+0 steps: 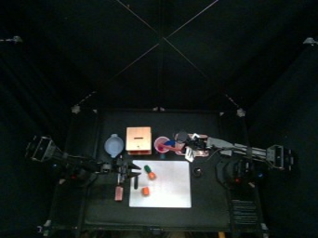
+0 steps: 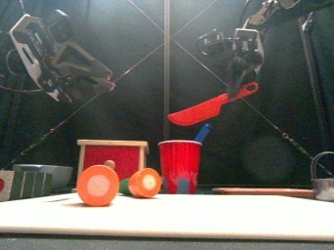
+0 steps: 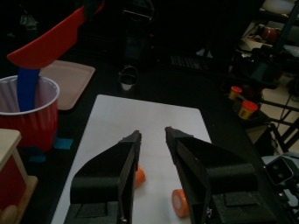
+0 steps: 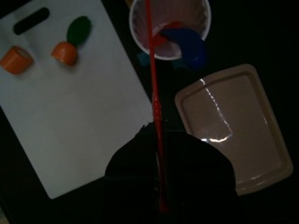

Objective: Put knife back in cup

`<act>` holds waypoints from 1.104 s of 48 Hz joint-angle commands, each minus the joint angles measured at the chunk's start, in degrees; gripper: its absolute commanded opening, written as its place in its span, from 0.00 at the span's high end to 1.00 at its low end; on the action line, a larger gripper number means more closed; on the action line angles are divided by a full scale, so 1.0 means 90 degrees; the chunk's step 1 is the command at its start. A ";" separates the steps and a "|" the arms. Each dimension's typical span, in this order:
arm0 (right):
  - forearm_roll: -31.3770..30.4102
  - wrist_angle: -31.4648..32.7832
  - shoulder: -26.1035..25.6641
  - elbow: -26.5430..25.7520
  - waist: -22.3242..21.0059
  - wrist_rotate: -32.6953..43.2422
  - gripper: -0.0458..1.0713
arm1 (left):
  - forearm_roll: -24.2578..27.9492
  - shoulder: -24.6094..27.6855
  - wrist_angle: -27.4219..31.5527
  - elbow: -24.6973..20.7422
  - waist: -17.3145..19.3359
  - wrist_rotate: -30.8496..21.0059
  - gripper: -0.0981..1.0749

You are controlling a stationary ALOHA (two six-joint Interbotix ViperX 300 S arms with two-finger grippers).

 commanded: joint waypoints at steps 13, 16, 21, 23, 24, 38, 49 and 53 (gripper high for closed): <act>-0.0049 0.1338 0.1211 -0.1582 -0.0195 -0.0293 0.67 | 0.0215 -0.0049 -0.0059 -0.0029 0.0117 0.0020 0.31; -0.0078 0.1592 0.1504 -0.1865 -0.0215 -0.0381 0.67 | 0.0225 -0.0059 -0.0059 -0.0010 0.0137 0.0020 0.31; -0.0098 0.1924 0.1943 -0.2266 -0.0215 -0.0596 0.67 | 0.0254 -0.0068 -0.0059 -0.0010 0.0176 0.0020 0.30; -0.0088 0.1992 0.2090 -0.2412 -0.0215 -0.0703 0.66 | 0.0283 -0.0078 -0.0059 -0.0010 0.0186 0.0020 0.30; -0.0088 0.2041 0.2168 -0.2490 -0.0215 -0.0752 0.66 | 0.0293 -0.0078 -0.0059 -0.0010 0.0195 0.0020 0.30; -0.0215 0.2373 0.2959 -0.3398 -0.0322 -0.0908 0.63 | 0.0361 -0.0078 -0.0059 0.0000 0.0225 0.0020 0.30; -0.0312 0.2354 0.2988 -0.3545 -0.0283 -0.0889 0.46 | 0.0361 -0.0078 -0.0059 0.0000 0.0225 0.0010 0.30; -0.0312 0.2187 0.2861 -0.3447 -0.0283 -0.0850 0.35 | 0.0361 -0.0088 -0.0059 0.0000 0.0234 0.0010 0.30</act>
